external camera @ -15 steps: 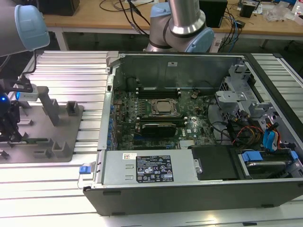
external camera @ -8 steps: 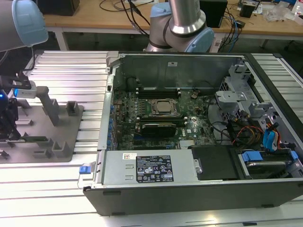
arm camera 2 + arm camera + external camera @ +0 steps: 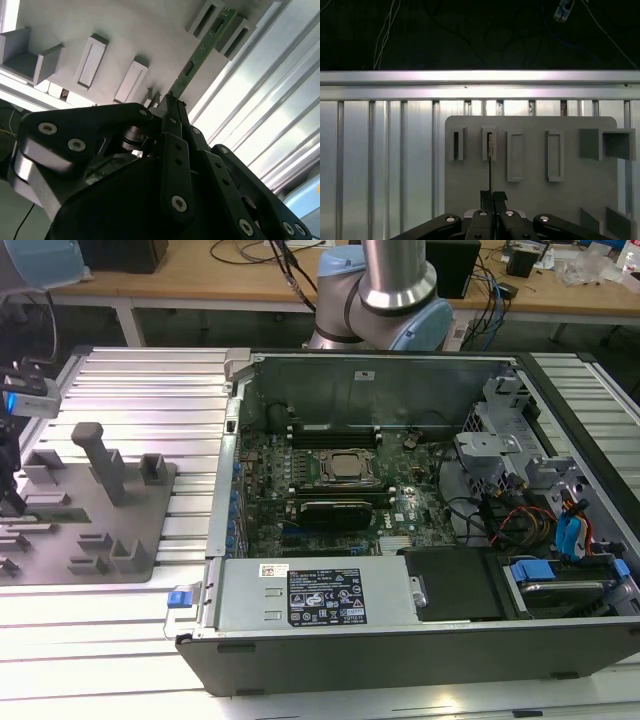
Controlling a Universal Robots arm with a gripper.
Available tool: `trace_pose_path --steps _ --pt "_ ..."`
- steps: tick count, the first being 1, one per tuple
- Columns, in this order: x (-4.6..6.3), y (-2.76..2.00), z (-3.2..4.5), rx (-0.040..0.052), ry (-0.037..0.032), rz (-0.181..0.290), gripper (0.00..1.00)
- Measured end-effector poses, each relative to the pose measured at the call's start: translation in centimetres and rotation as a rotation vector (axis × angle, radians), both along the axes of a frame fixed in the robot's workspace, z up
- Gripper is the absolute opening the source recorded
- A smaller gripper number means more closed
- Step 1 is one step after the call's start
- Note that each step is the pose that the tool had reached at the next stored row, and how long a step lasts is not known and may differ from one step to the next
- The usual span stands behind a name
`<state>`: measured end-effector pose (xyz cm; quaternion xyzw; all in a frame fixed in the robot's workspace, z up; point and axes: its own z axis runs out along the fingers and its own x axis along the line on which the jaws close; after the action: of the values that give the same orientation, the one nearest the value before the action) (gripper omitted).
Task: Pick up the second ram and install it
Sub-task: 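Pick up the second ram and move it above second insertion slot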
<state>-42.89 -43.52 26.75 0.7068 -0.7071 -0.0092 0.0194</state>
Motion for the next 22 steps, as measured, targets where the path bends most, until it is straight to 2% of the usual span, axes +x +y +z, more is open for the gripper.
trace_pose_path --steps 1,2,6,7,10,12,14,16,19,22 --pt "0.0 0.00 0.25 0.0000 0.0000 0.000 0.09" --pt "0.0 0.00 0.89 0.0000 0.0000 0.000 0.09" --pt "0.0 0.01 2.51 0.0000 0.0001 0.000 0.09" --pt "0.0 0.01 3.30 0.0000 0.0000 0.000 0.09" --pt "0.0 0.02 4.69 -0.0001 0.0000 0.000 0.09" --pt "0.0 0.03 6.00 0.0000 -0.0002 0.000 0.09" --pt "0.0 0.03 6.67 0.0000 -0.0001 0.000 0.09" --pt "0.0 0.04 8.14 0.0000 -0.0002 0.000 0.09" --pt "0.0 0.04 9.91 0.0000 -0.0002 0.000 0.09" --pt "0.0 0.04 10.68 0.0000 -0.0001 0.000 0.09"
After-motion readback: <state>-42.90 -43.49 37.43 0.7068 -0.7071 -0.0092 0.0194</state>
